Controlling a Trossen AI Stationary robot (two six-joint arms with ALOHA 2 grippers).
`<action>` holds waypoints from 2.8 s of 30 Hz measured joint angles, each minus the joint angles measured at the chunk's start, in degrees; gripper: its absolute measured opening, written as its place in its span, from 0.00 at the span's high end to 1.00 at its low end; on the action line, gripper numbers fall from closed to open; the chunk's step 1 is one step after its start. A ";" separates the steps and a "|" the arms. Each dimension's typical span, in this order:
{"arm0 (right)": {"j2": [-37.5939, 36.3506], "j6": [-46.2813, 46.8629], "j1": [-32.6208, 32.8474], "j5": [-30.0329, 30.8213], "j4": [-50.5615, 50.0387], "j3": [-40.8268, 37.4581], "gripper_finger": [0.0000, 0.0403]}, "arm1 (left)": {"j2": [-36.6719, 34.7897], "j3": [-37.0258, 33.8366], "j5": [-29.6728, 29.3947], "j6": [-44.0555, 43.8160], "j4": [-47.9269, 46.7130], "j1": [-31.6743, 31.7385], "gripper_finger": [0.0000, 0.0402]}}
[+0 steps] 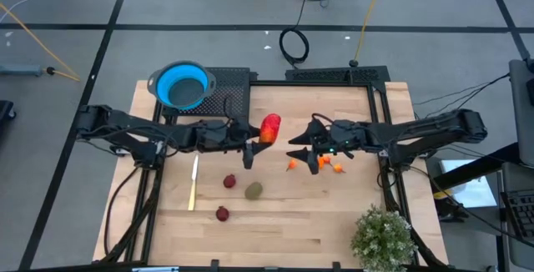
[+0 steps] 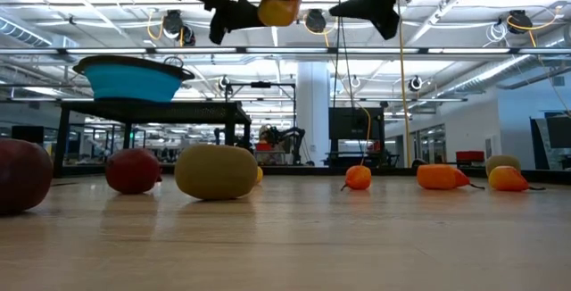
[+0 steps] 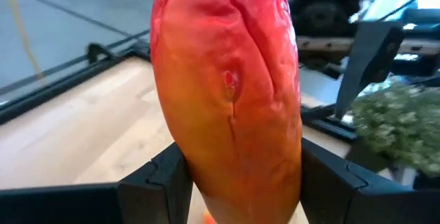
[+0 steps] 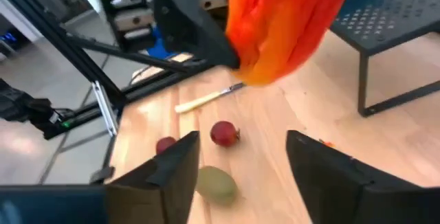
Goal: Pick & Place Fruit
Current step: Put the mango into the blue strainer bowl on the shelf
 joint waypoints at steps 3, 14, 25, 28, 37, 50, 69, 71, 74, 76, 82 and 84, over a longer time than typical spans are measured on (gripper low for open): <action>-1.60 -1.92 -0.02 0.10 -1.18 -0.02 0.59 | -1.70 0.01 -2.57 0.00 -1.89 0.10 0.50; -7.29 -8.42 -0.54 0.23 -0.76 -3.52 0.97 | -8.76 -0.01 -10.50 -1.62 -9.95 1.24 0.50; -20.51 -11.66 -3.81 -4.67 4.85 -14.64 1.00 | -11.02 7.37 -11.85 -3.59 -30.08 5.55 0.50; -23.40 -14.66 -5.41 -8.23 4.63 -16.19 1.00 | -10.58 11.82 -12.00 -3.59 -37.44 7.27 0.50; -29.86 -20.56 -12.87 -15.95 -2.09 -16.85 1.00 | -10.47 21.90 -11.97 -7.75 -57.15 12.69 0.50; -34.01 -22.09 -23.32 -24.35 -5.34 -16.85 1.00 | -10.47 26.56 -11.89 -14.15 -74.05 20.69 0.50; -33.94 -23.10 -27.90 -25.81 -5.54 -16.85 1.00 | -10.47 27.33 -14.23 -18.37 -86.72 34.01 0.50; -33.94 -23.79 -27.98 -25.81 -5.54 -16.85 1.00 | -10.47 27.33 -13.34 -18.31 -87.87 35.57 0.50; -33.92 -24.69 -27.98 -25.81 -5.56 -16.85 1.00 | -10.29 27.33 -11.53 -17.90 -89.29 37.67 0.50; -33.92 -24.93 -27.98 -25.81 -5.54 -16.85 1.00 | -9.85 27.33 -11.05 -17.70 -90.01 38.68 0.50; -33.92 -24.95 -27.96 -25.81 -5.56 -16.85 1.00 | -7.94 27.31 -9.64 -17.55 -91.73 41.53 0.50; -33.92 -24.94 -27.96 -25.81 -5.55 -16.85 1.00 | -7.25 27.31 -8.81 -17.55 -91.73 42.43 0.50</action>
